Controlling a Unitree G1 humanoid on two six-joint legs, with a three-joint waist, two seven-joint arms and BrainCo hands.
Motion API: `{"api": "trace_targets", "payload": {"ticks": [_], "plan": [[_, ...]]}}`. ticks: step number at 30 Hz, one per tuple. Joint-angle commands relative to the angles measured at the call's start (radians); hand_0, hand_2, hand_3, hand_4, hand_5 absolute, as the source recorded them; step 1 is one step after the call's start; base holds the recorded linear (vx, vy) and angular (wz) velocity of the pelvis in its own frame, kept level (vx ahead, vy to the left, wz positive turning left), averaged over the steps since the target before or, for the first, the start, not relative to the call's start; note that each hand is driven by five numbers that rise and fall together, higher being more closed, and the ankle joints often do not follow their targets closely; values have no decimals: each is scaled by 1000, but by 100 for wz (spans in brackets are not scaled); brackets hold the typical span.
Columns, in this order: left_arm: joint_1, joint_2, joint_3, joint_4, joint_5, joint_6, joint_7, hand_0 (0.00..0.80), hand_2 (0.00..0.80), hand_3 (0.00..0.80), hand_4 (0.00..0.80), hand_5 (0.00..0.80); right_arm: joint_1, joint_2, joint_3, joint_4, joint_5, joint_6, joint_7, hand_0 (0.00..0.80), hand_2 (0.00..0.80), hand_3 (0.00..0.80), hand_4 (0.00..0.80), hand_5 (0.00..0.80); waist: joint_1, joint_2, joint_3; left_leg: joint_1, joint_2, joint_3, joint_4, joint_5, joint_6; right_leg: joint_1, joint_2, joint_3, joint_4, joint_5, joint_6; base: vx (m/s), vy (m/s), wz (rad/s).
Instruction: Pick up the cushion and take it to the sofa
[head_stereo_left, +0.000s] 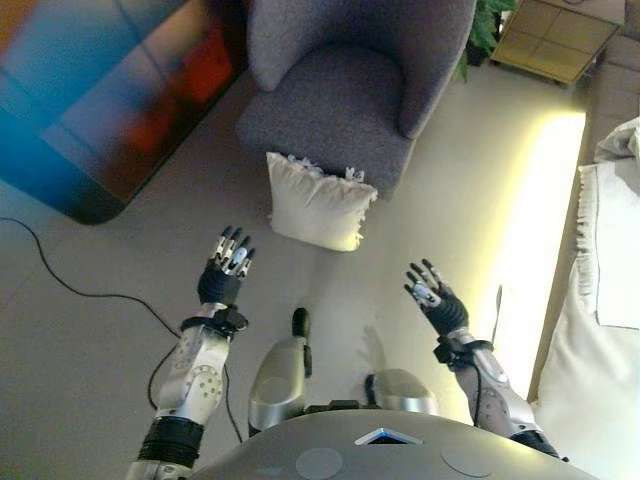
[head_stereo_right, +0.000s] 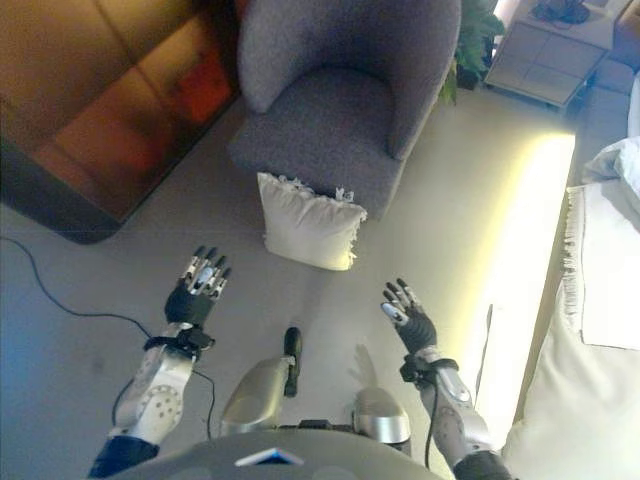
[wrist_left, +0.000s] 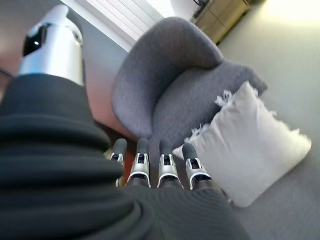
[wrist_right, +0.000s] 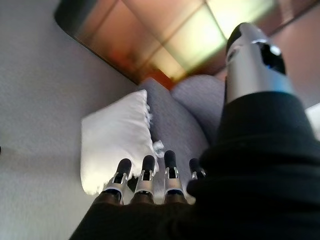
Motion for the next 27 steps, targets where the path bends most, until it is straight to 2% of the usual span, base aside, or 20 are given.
{"api": "trace_targets", "payload": {"ticks": [1,2,3,5,6,8,9,11,13,15,17,21,24,27], "plan": [[40,35,21,-94,3,-46,-42,0,0,0,0,0,-8,3,-29,-67,-12,-11,20,0,0,0,0,0,20,3,-37,-97,69,-18,-67,118,-31,63,16,-90,0,64,31,410,154,-6],[40,42,24,-98,10,-39,-41,0,0,0,0,0,-7,6,-32,-70,-5,-4,21,0,0,0,0,0,27,-6,-45,-100,57,-18,-38,101,-20,69,-3,-110,14,74,41,390,139,6],[31,52,26,-101,12,-31,-41,0,0,0,0,0,-17,16,-24,-70,4,2,17,0,0,0,0,0,41,-22,-62,-88,37,-15,-28,72,8,69,-42,-146,77,141,79,366,150,0],[18,60,28,-97,10,-19,-51,0,0,0,0,0,-33,29,-13,-63,1,-11,1,0,0,0,0,0,49,-32,-78,-63,16,-7,-22,44,34,40,-72,-164,179,215,111,363,208,-33],[10,62,31,-89,20,-9,-54,0,0,0,0,0,-44,43,-13,-51,1,-14,-10,0,0,0,0,0,54,-31,-90,-46,3,-2,-24,27,53,18,-90,-180,266,277,125,338,243,-27],[-5,67,30,-79,30,6,-57,0,0,0,0,0,-53,60,-14,-46,1,-19,-32,0,0,0,0,0,54,-22,-107,-21,-15,1,-17,-3,76,-29,-114,-197,376,340,121,300,252,-6],[-17,71,25,-69,34,9,-59,0,0,0,0,0,-53,67,-14,-43,-2,-23,-39,0,0,0,0,0,49,-14,-114,-5,-25,1,-12,-22,89,-78,-127,-202,456,359,110,261,248,-17],[-34,69,19,-58,35,15,-56,0,0,0,0,0,-52,78,-9,-30,-19,-36,-58,0,0,0,0,0,40,-2,-115,14,-36,16,8,-44,104,-151,-145,-223,515,373,89,228,229,-10],[-42,71,19,-57,26,24,-59,0,0,0,0,0,-38,82,-15,-24,-25,-52,-61,0,0,0,0,0,22,5,-112,46,-38,44,8,-55,105,-197,-159,-257,457,361,72,218,141,-7],[-54,77,7,-55,14,19,-60,0,0,0,0,0,-16,78,-28,-28,-19,-70,-55,0,0,0,0,0,-10,1,-99,88,-42,62,1,-65,98,-238,-171,-287,300,353,67,195,26,-6],[-71,79,-11,-53,17,5,-47,0,0,0,0,0,-8,66,-42,-30,4,-85,-35,0,0,0,0,0,-39,-9,-78,123,-35,77,9,-89,89,-283,-194,-300,174,378,71,138,-51,1],[-81,80,-26,-50,17,-20,-26,0,0,0,0,0,-54,47,-36,-41,26,-77,-29,0,0,0,0,0,-76,-54,-50,170,-40,102,41,-163,73,-334,-228,-258,-32,504,124,133,-86,22],[-64,79,-19,-68,28,-17,-37,0,0,0,0,0,-75,45,-41,-46,41,-65,-44,0,0,0,0,0,-84,-77,-50,202,-56,81,42,-207,73,-353,-237,-227,-136,574,154,179,-78,5],[-52,75,-3,-67,29,-10,-53,0,0,0,0,0,-70,56,-51,-38,42,-63,-50,0,0,0,0,0,-88,-88,-59,235,-62,64,29,-230,77,-351,-242,-214,-198,599,167,214,-69,32]]}}
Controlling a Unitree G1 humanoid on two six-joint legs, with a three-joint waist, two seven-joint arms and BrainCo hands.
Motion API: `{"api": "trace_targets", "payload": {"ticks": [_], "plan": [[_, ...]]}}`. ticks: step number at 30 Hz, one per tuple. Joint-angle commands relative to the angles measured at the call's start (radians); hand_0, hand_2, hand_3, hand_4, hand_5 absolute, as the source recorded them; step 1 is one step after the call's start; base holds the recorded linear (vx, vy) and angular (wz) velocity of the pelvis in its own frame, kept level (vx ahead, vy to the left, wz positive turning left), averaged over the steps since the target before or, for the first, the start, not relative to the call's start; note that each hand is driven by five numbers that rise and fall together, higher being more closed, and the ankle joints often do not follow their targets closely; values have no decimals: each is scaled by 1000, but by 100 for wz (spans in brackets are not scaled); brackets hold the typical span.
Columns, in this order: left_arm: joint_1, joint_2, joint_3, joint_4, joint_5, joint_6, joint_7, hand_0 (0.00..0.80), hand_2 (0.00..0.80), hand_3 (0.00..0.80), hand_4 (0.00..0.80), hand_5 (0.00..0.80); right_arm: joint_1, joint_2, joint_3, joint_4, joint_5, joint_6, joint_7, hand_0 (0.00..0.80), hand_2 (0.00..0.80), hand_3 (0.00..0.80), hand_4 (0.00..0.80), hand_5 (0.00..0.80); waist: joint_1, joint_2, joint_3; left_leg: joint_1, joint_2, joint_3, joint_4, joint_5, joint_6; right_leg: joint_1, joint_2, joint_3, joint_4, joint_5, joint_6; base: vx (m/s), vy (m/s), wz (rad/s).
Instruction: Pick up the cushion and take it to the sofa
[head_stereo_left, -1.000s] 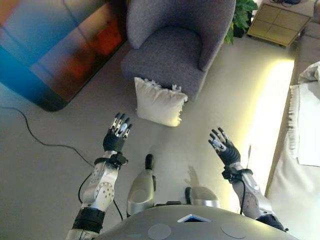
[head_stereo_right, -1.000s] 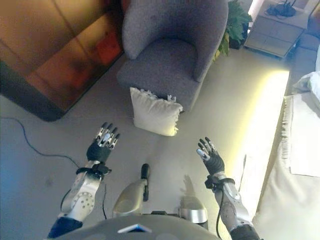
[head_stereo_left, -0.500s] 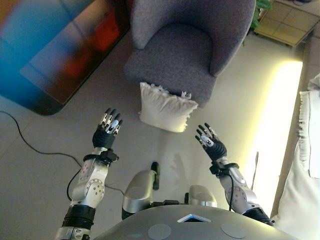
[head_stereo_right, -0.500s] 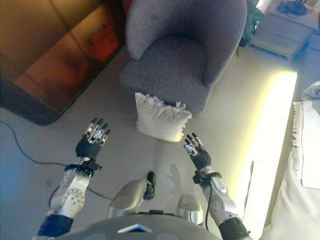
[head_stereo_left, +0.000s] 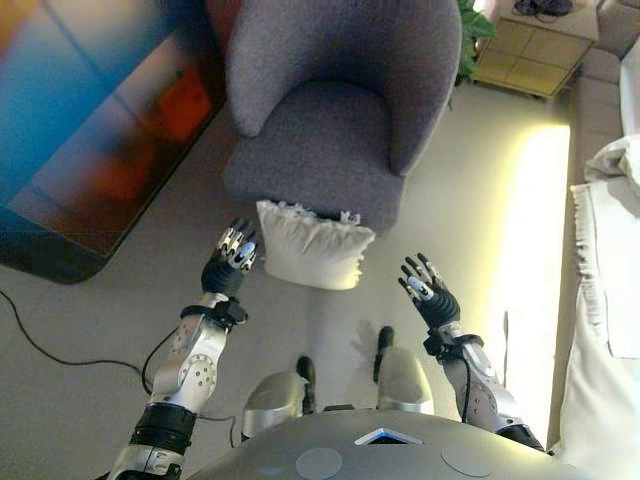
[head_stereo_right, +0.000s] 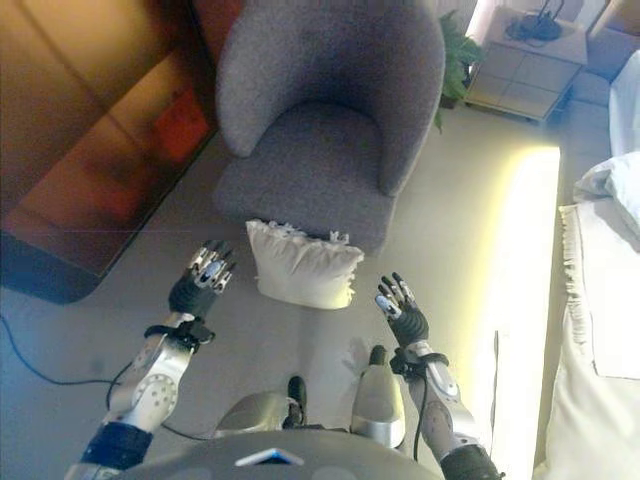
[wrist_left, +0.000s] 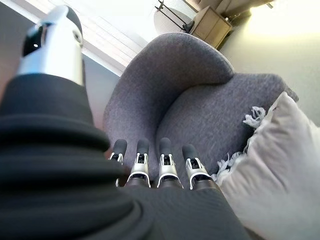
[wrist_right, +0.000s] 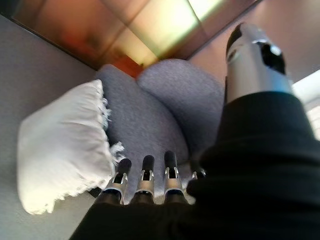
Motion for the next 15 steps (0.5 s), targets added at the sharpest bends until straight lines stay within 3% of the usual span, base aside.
{"api": "trace_targets", "payload": {"ticks": [1,7,10,15], "plan": [[-1,25,60,-91,25,-48,-30,0,0,0,0,0,-46,1,-20,-56,25,-47,0,0,0,0,0,0,1,-28,12,15,-29,52,76,-108,19,-36,-47,49,-133,213,63,255,-73,37],[37,16,76,-84,21,-17,-55,0,0,0,0,0,-19,14,-31,-53,20,-36,5,0,0,0,0,0,-1,-45,5,53,-28,31,94,-156,22,-31,-60,49,-174,232,80,254,-100,10],[53,17,75,-87,17,-8,-64,0,0,0,0,0,-8,17,-30,-47,16,-25,16,0,0,0,0,0,-4,-51,9,78,-21,36,106,-178,20,-38,-61,27,-178,236,88,274,-124,3],[57,8,58,-87,17,-22,-48,0,0,0,0,0,-14,5,-19,-33,12,-12,26,0,0,0,0,0,-21,-38,-2,123,13,43,107,-194,11,-56,-31,37,-117,201,76,289,-152,2]]}}
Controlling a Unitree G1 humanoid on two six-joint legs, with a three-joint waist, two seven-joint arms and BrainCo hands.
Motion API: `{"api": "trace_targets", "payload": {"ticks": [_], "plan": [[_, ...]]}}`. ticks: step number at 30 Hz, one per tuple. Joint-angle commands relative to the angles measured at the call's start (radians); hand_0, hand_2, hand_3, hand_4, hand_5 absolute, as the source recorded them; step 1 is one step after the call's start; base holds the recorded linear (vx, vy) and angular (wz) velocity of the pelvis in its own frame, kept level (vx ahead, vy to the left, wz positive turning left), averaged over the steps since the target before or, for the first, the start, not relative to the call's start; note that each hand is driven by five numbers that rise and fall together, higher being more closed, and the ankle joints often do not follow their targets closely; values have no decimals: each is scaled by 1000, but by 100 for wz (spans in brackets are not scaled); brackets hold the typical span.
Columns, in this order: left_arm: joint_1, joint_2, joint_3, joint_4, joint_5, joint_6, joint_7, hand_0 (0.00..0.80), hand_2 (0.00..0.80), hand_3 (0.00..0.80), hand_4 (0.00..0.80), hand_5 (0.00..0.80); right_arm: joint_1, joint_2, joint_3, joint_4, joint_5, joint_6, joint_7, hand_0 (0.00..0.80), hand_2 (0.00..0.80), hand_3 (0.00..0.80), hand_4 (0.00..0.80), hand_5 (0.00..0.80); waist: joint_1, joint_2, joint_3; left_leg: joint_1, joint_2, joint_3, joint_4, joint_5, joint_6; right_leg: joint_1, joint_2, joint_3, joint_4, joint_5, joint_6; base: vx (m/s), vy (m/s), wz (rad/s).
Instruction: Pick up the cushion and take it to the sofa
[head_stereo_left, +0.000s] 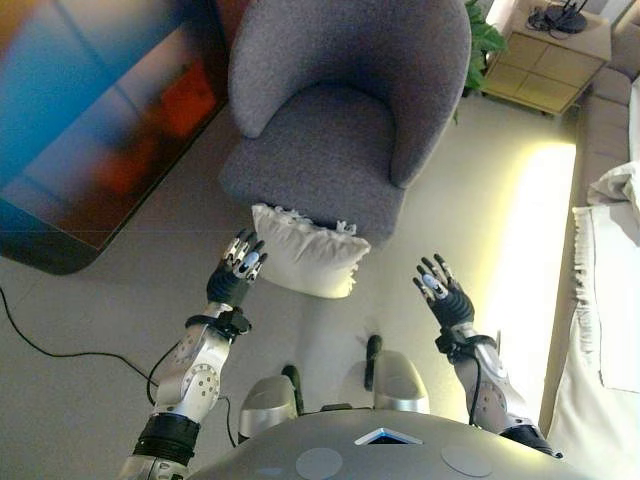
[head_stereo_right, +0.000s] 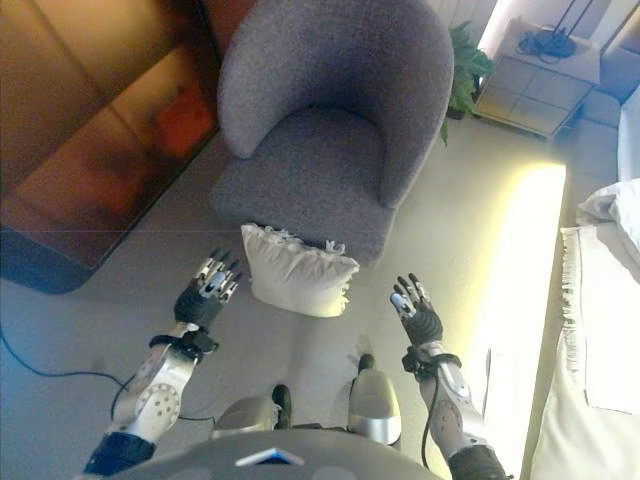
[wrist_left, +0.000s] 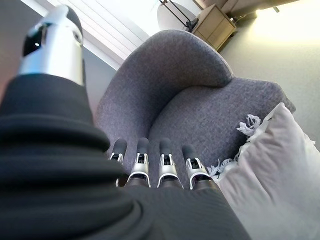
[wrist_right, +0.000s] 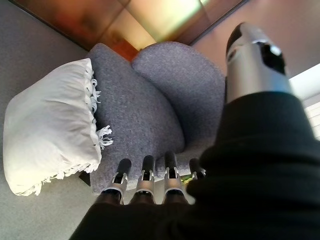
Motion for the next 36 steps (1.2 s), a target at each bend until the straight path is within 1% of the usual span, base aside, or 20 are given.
{"api": "trace_targets", "payload": {"ticks": [1,3,4,6,7,9,10,11,12,13,14,15,18,21,25,28,30,33,35,36], "plan": [[18,32,43,-79,11,-32,-8,0,0,0,0,0,-28,14,24,-39,0,-11,10,0,0,0,0,0,-32,-20,-25,79,5,37,124,-178,51,-103,-21,64,-143,243,87,304,-164,5],[18,27,51,-70,-1,-31,-3,0,0,0,0,0,-30,5,25,-43,-3,-5,13,0,0,0,0,0,-43,-6,-37,116,47,40,112,-139,32,-106,11,59,-96,197,70,291,-184,8],[23,28,55,-83,-6,-26,4,0,0,0,0,0,-27,-6,25,-55,7,-3,20,0,0,0,0,0,-50,3,-49,126,84,44,125,-90,11,-103,42,54,-78,159,52,270,-209,9],[29,26,57,-86,-1,-33,10,0,0,0,0,0,-21,-17,21,-57,7,-2,23,0,0,0,0,0,-57,14,-65,138,120,45,167,-20,-14,-95,77,36,-71,131,20,228,-212,-2],[29,21,63,-87,-17,-38,8,0,0,0,0,0,-27,-27,18,-51,7,0,35,0,0,0,0,0,-57,18,-75,132,140,40,252,55,-35,-84,99,21,-66,108,-10,195,-220,-10],[26,7,62,-91,-31,-37,15,0,0,0,0,0,-35,-49,17,-37,-3,-4,48,0,0,0,0,0,-47,18,-76,47,130,17,467,128,-45,-37,131,22,-69,70,-63,212,-243,-7],[22,3,57,-87,-30,-38,19,0,0,0,0,0,-38,-52,17,-23,-6,-11,49,0,0,0,0,0,-41,7,-74,-15,133,29,551,159,-42,-10,131,24,-71,55,-83,203,-234,-25],[17,-1,52,-84,-30,-34,15,0,0,0,0,0,-41,-55,15,-10,-4,-19,51,0,0,0,0,0,-35,-3,-67,-79,162,52,601,169,-40,19,131,22,-73,42,-96,186,-170,-34],[13,-4,46,-84,-28,-31,11,0,0,0,0,0,-40,-57,14,-2,-2,-25,58,0,0,0,0,0,-31,-1,-61,-121,187,60,602,167,-37,38,135,19,-71,30,-102,201,-68,-25],[15,-9,41,-84,-22,-32,9,0,0,0,0,0,-35,-59,13,1,-4,-28,67,0,0,0,0,0,-24,7,-49,-142,207,64,557,165,-33,62,141,20,-65,11,-103,178,2,-6],[17,-9,40,-84,-21,-34,11,0,0,0,0,0,-33,-58,14,1,-7,-25,72,0,0,0,0,0,-23,4,-50,-147,207,65,535,171,-32,65,138,22,-66,7,-103,199,98,1],[18,-8,37,-85,-29,-35,11,0,0,0,0,0,-21,-64,13,-9,-15,-23,78,0,0,0,0,0,-20,17,-44,-149,221,62,400,205,-38,79,151,34,-64,-13,-97,191,144,-8],[11,1,37,-81,-34,-33,0,0,0,0,0,0,1,-80,9,-43,-6,-16,69,0,0,0,0,0,-7,52,-27,-172,255,44,131,303,-76,118,181,47,-58,-70,-87,211,168,15],[19,1,32,-84,-26,-39,-13,0,0,0,0,0,23,-93,-3,-58,15,-18,83,0,0,0,0,0,22,71,-12,-210,258,-5,-53,360,-107,179,183,53,-71,-105,-74,275,131,17],[55,-12,42,-96,-30,-42,-16,0,0,0,0,0,31,-89,-6,-46,3,-6,121,0,0,0,0,0,54,83,-11,-207,261,-71,-170,346,-110,241,169,88,-76,-150,-63,361,145,-13],[82,-15,48,-92,-33,-47,-20,0,0,0,0,0,29,-81,2,-36,-13,1,132,0,0,0,0,0,71,98,-13,-210,250,-80,-189,329,-114,267,157,93,-61,-188,-59,376,215,-39],[91,-10,47,-96,-40,-52,-24,0,0,0,0,0,22,-78,14,-41,-13,-7,128,0,0,0,0,0,85,107,-8,-241,227,-100,-153,321,-114,275,153,95,-50,-212,-57,335,259,-35],[84,16,49,-105,-57,-66,-31,0,0,0,0,0,-16,-74,47,-49,-1,-32,91,0,0,0,0,0,115,100,6,-297,168,-163,-59,253,-101,258,104,100,-4,-227,-25,286,287,-34],[71,37,57,-98,-36,-59,-42,0,0,0,0,0,-18,-77,41,-71,7,-20,58,0,0,0,0,0,118,86,11,-335,145,-144,54,214,-94,262,59,88,20,-225,-1,287,293,-32],[63,54,60,-100,-31,-66,-66,0,0,0,0,0,-9,-76,38,-87,28,-12,64,0,0,0,0,0,120,80,7,-343,139,-128,79,196,-82,269,37,77,31,-225,13,321,270,-17]]}}
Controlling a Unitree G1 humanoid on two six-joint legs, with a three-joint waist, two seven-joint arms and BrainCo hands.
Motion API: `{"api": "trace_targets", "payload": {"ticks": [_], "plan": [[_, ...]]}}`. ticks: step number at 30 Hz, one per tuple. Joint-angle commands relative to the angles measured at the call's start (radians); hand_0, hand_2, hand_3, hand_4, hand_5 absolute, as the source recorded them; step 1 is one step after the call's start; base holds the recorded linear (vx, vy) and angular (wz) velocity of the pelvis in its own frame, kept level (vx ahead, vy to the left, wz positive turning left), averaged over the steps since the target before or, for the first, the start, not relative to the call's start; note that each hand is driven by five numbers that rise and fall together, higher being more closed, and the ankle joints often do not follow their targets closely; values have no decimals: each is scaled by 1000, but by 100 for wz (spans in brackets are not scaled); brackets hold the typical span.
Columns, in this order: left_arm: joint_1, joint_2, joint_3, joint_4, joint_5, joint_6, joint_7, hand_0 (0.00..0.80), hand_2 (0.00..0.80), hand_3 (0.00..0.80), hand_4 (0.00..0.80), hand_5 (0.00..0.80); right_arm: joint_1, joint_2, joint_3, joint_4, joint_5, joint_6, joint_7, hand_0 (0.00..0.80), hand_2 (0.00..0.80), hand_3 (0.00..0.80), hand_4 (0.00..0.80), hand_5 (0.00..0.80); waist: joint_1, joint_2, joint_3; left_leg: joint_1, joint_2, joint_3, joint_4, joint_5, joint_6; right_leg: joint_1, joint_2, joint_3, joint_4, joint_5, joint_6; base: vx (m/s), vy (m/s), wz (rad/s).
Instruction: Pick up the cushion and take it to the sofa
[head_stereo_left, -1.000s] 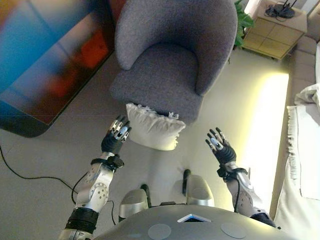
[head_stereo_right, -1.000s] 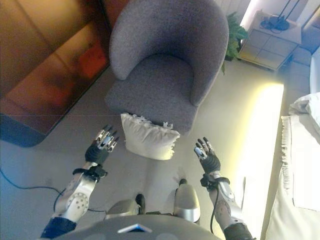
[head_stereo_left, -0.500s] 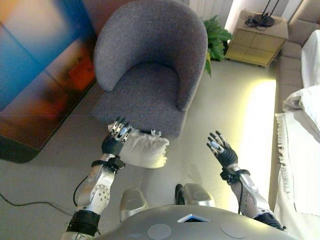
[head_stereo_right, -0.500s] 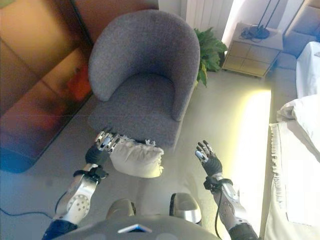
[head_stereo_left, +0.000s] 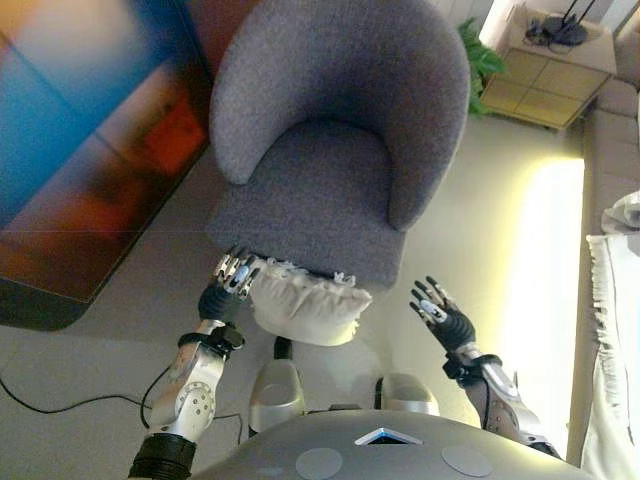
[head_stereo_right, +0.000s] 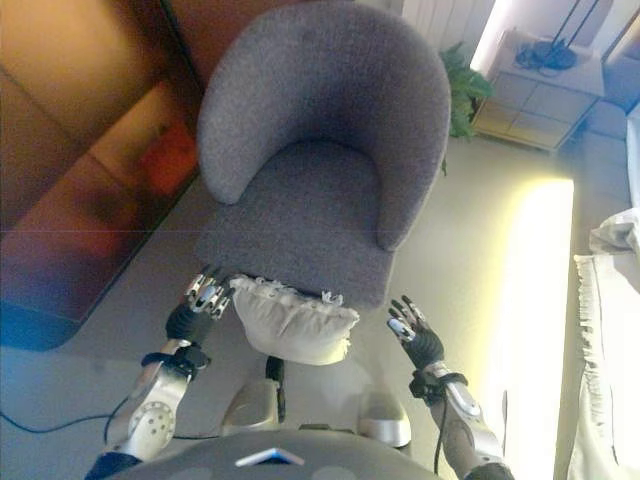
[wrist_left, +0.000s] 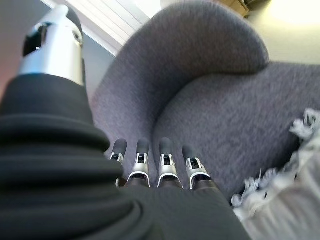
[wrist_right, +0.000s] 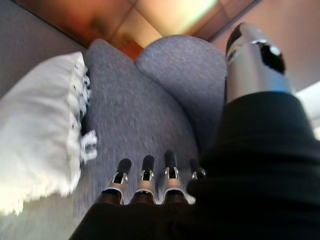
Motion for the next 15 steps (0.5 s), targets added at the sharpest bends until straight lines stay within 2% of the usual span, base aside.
{"api": "trace_targets", "payload": {"ticks": [1,3,4,7,9,12,15], "plan": [[10,36,32,-92,4,-62,-74,0,0,0,0,0,-15,-24,-39,-105,33,-35,-19,0,0,0,0,0,28,30,-29,-115,67,-44,-6,60,-11,66,-1,-55,67,24,22,338,276,-9],[5,46,38,-83,-10,-57,-73,0,0,0,0,0,1,-8,-45,-101,20,-38,-13,0,0,0,0,0,32,19,-43,-98,40,-19,-11,43,19,51,-44,-71,139,102,48,298,274,-8],[-10,46,42,-67,-27,-51,-71,0,0,0,0,0,6,4,-47,-97,16,-41,-8,0,0,0,0,0,31,19,-51,-88,26,-6,-15,31,39,34,-62,-69,195,153,48,279,274,-9],[-59,45,46,-9,-8,-50,-24,0,0,0,0,0,-3,30,-41,-76,14,-57,-34,0,0,0,0,0,32,16,-66,-74,-2,15,2,-7,71,-14,-84,-84,292,212,28,231,175,-19],[-83,47,51,9,22,-43,12,0,0,0,0,0,-24,47,-30,-43,10,-71,-45,0,0,0,0,0,41,11,-67,-67,-9,26,10,-15,69,-21,-105,-118,240,226,20,175,15,-11],[-104,55,55,16,40,-61,57,0,0,0,0,0,-53,48,-21,-29,9,-80,-33,0,0,0,0,0,41,6,-49,-57,-6,49,13,-17,44,-64,-112,-158,47,226,17,67,-81,-33],[-148,50,55,32,29,-82,86,0,0,0,0,0,-117,30,-20,-10,25,-93,-16,0,0,0,0,0,26,-1,-6,-70,9,40,25,-27,21,-153,-107,-115,-67,283,37,-70,-148,-57]]}}
